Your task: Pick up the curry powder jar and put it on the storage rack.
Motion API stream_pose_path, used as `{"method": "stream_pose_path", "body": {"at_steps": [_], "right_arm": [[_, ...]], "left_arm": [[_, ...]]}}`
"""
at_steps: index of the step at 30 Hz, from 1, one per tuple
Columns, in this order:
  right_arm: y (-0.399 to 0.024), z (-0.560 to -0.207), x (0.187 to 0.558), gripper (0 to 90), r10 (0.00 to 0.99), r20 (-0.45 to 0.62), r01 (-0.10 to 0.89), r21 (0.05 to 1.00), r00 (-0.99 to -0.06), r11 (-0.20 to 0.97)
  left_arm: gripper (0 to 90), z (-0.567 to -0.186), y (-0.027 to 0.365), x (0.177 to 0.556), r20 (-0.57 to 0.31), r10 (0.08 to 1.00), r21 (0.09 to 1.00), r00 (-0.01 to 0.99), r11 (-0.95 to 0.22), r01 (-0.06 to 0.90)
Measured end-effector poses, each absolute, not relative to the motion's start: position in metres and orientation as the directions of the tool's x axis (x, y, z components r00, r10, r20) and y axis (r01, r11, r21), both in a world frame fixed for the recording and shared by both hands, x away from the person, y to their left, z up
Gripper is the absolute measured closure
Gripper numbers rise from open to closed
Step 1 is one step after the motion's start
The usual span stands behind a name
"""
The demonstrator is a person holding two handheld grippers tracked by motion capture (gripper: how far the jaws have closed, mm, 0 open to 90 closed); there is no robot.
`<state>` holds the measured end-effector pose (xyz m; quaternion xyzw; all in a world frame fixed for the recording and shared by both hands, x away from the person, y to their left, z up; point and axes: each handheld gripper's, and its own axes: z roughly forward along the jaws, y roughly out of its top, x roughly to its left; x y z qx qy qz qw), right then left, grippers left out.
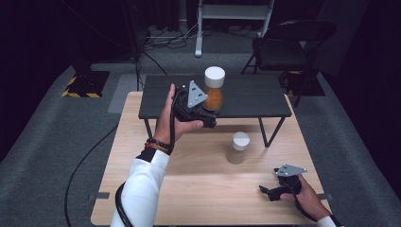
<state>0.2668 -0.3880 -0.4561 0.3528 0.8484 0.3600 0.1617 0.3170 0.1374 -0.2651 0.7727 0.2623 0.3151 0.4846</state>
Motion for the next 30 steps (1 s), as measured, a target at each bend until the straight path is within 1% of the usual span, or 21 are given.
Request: {"method": "stream_pose_path", "body": {"at_steps": [5, 20, 30], "right_arm": [[-0.388, -0.456, 0.267, 0.0, 0.715, -0.020, 0.482, 0.725, -0.699, 0.491], [-0.388, -0.456, 0.267, 0.0, 0.715, -0.021, 0.482, 0.725, -0.699, 0.492], [-0.388, -0.456, 0.267, 0.0, 0.715, -0.020, 0.482, 0.725, -0.699, 0.492]], "left_arm": [[0.5, -0.275, 0.143, 0.311, 0.239, 0.702, 0.907, 0.671, -0.409, 0.104], [0.5, -0.312, 0.155, 0.300, 0.202, 0.693, 0.904, 0.692, -0.404, 0.141], [0.6, -0.329, 0.158, 0.293, 0.209, 0.685, 0.888, 0.698, -0.432, 0.159]]}}
